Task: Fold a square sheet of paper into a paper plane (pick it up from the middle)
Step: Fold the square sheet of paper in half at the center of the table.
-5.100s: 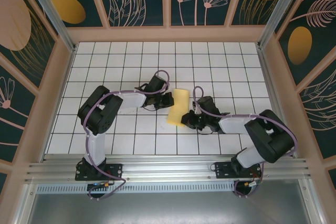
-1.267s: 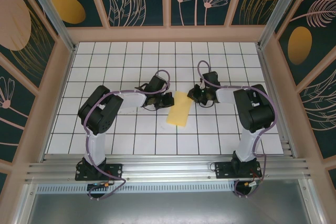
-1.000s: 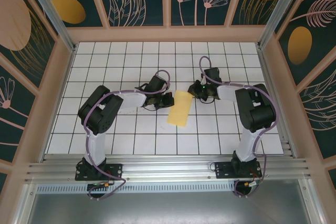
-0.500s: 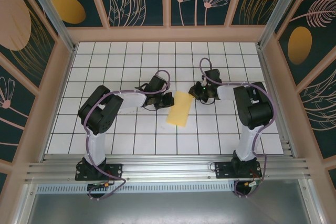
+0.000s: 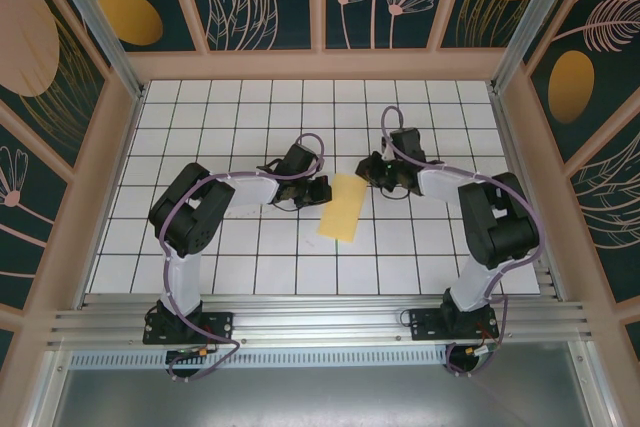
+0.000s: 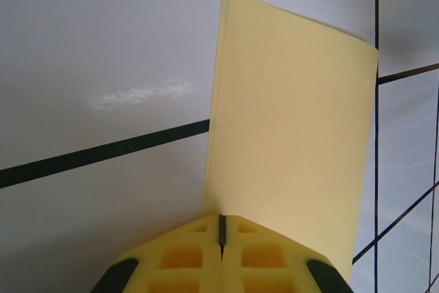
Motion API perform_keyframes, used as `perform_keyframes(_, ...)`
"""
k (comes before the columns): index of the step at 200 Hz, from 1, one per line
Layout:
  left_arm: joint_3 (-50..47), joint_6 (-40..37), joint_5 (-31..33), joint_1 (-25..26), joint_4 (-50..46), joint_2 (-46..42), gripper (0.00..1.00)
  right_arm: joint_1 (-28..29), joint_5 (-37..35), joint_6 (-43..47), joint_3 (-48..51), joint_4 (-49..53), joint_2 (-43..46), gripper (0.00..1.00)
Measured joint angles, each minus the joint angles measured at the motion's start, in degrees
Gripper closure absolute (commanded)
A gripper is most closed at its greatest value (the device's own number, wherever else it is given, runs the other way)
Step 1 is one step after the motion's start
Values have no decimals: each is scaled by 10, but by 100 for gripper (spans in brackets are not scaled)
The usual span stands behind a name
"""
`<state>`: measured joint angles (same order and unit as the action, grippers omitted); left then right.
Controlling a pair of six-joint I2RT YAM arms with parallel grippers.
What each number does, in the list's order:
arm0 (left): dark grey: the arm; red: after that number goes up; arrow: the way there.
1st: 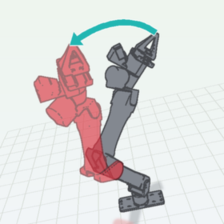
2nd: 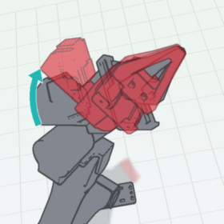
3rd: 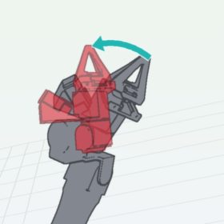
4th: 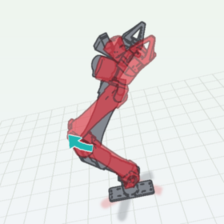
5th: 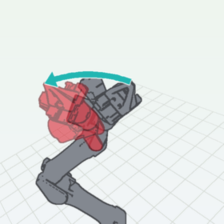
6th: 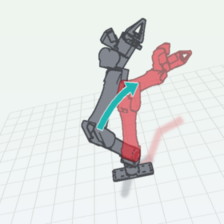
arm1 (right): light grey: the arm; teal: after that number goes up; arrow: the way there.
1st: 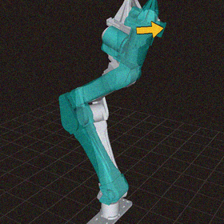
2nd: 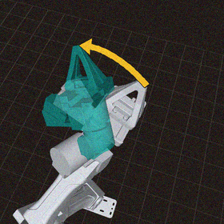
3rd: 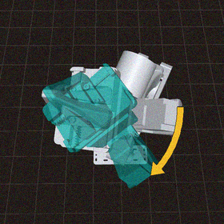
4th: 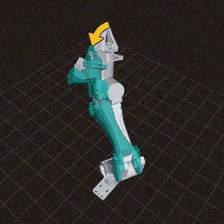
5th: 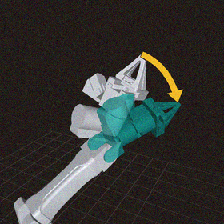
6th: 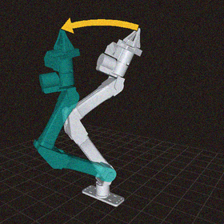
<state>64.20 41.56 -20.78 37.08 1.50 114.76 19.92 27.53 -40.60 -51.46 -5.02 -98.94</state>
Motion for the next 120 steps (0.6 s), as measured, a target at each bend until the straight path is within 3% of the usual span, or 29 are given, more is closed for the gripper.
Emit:
perform_keyframes(70,0,0,-1,0,0,0,100,9,-11,-2,26,-2,-50,87)
perform_keyframes(120,-2,0,-1,0,0,-3,100,20,-23,-2,30,7,-33,87)
